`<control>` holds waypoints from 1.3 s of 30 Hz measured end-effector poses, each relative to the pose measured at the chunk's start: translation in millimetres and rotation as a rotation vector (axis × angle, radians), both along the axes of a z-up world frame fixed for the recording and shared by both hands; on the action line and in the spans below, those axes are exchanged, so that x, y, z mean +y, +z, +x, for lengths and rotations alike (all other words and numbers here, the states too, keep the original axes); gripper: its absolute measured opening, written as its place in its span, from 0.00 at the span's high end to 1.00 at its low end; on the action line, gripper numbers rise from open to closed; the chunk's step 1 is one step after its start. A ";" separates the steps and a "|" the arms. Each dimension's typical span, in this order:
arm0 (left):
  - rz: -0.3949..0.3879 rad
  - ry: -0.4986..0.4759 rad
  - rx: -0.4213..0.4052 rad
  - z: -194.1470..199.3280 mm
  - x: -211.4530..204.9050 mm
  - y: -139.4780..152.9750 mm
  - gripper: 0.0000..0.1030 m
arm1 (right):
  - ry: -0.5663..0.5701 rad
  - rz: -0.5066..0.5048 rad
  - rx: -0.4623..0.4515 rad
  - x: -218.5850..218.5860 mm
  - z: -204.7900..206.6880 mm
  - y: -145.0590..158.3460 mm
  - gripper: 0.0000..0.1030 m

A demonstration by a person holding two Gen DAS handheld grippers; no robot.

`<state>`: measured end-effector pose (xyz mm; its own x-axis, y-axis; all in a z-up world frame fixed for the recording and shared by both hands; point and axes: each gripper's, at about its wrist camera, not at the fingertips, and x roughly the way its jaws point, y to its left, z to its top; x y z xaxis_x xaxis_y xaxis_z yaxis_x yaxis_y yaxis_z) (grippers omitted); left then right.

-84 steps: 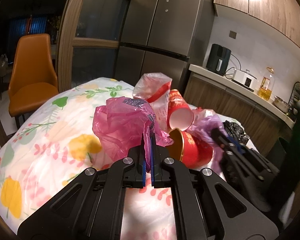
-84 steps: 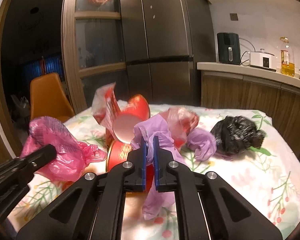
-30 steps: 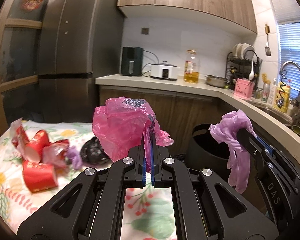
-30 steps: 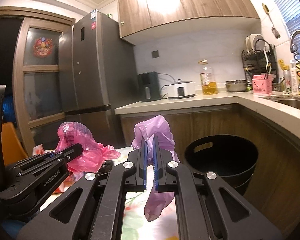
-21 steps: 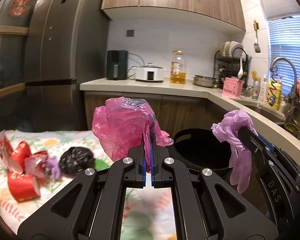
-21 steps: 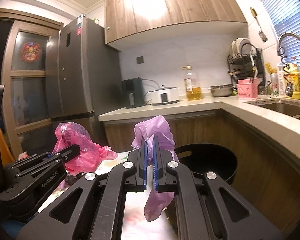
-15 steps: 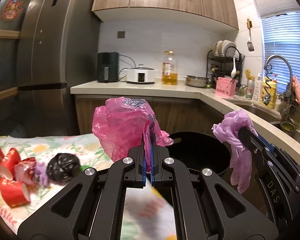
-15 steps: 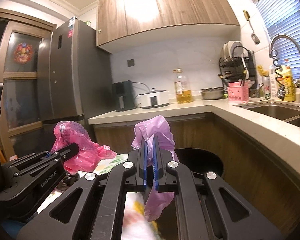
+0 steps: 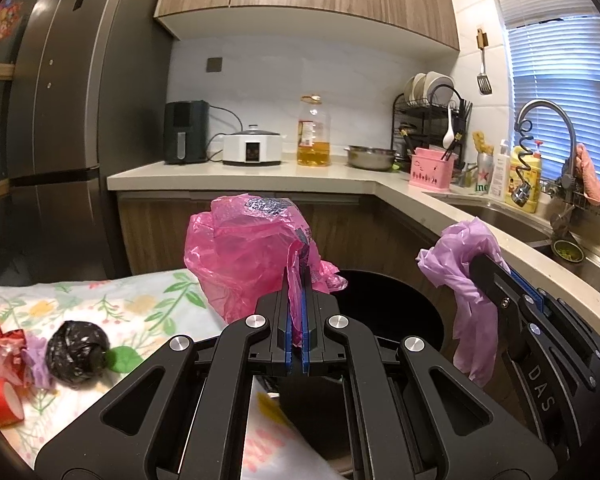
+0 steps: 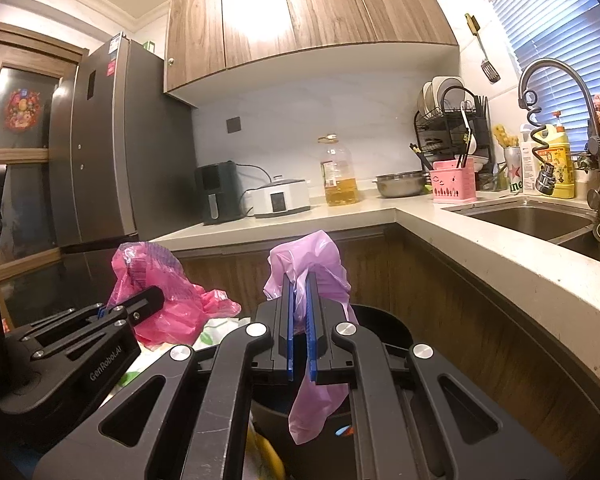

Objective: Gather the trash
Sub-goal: 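Carry the pink and purple bags over the black trash bin, then open both tools to drop the bags into the black bin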

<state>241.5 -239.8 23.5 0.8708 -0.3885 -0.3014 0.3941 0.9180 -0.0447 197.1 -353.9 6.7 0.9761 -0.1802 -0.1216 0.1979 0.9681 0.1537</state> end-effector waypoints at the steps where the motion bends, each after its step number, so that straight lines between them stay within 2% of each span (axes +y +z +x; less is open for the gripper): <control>1: -0.002 -0.006 0.004 3.1 -3.1 -0.9 0.98 | -0.003 0.001 0.002 -2.2 1.7 -0.4 0.94; 18: 0.001 -0.065 0.038 34.4 -39.7 -15.3 0.98 | -0.038 0.016 0.040 -25.9 28.1 -7.8 0.94; 35: -0.001 -0.096 0.074 58.8 -48.3 -32.3 0.96 | -0.004 0.031 0.069 -36.0 55.1 -17.5 0.94; 38: -0.001 -0.096 0.094 65.5 -46.2 -37.5 0.81 | 0.003 0.033 0.078 -37.4 59.1 -19.3 0.92; 39: -0.002 -0.094 0.096 66.6 -45.8 -38.9 0.70 | 0.003 0.034 0.082 -38.5 60.5 -19.8 0.90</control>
